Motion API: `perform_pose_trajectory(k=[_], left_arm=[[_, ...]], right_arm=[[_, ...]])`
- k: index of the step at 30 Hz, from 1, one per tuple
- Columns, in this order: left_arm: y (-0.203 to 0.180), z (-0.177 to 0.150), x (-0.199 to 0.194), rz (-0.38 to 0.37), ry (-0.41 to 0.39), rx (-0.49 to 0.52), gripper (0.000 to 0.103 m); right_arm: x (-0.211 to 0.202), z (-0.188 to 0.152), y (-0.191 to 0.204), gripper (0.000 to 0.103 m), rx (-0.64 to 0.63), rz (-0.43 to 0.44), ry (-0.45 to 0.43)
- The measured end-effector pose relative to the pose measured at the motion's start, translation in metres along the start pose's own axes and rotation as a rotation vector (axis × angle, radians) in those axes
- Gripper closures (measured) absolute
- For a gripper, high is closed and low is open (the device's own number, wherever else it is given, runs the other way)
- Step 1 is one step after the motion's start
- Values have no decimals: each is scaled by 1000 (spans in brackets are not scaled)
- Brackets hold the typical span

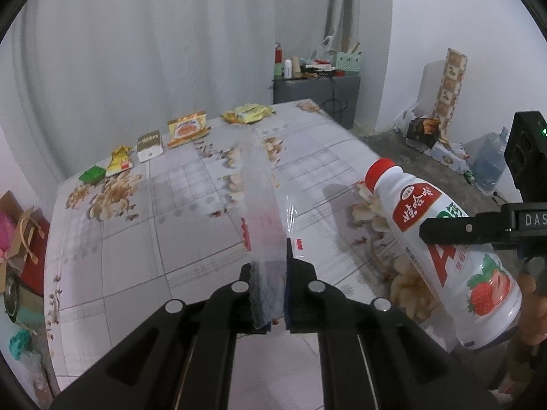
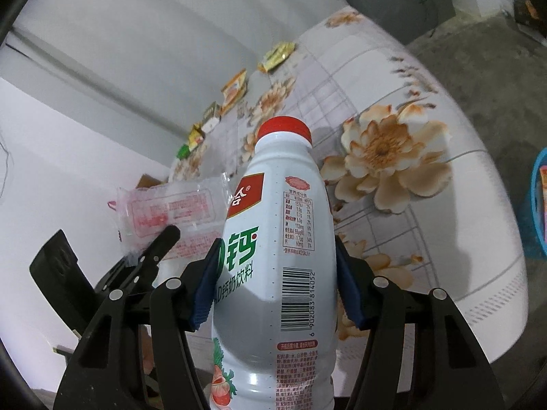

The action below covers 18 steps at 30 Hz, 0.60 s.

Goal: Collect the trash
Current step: 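Carry the plastic bag and milk bottle over the blue wastebasket with both grippers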

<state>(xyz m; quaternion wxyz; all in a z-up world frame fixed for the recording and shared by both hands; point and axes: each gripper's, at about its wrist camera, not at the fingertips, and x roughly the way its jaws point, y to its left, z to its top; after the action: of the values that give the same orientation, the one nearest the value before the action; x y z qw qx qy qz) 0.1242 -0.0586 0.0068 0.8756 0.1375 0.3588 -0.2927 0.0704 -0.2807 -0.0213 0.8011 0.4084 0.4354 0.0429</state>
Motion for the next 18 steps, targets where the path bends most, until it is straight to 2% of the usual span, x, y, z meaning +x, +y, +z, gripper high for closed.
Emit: perform_pose_trajectory(k=[4,8,13,16,18], left_arm=[[-10,11,-9,-56,-40,10,99],[-29,28,-12,-172,-56,12,99],[-78,64,-2,-398,-37,41,99],[-115,85,13,-544,14,53,99],[-153,97,31,-622,73,82,99]], right_arm=[[-30,-5,-13,46,49,18,-64],[-79,-13,-36,46,109,-9,-184],[-165,-33,-85,46,224,-122,-383],[-220,-57,-126,46,327,-200,-510],[-240,-72,-151,46,393,-242,-559]])
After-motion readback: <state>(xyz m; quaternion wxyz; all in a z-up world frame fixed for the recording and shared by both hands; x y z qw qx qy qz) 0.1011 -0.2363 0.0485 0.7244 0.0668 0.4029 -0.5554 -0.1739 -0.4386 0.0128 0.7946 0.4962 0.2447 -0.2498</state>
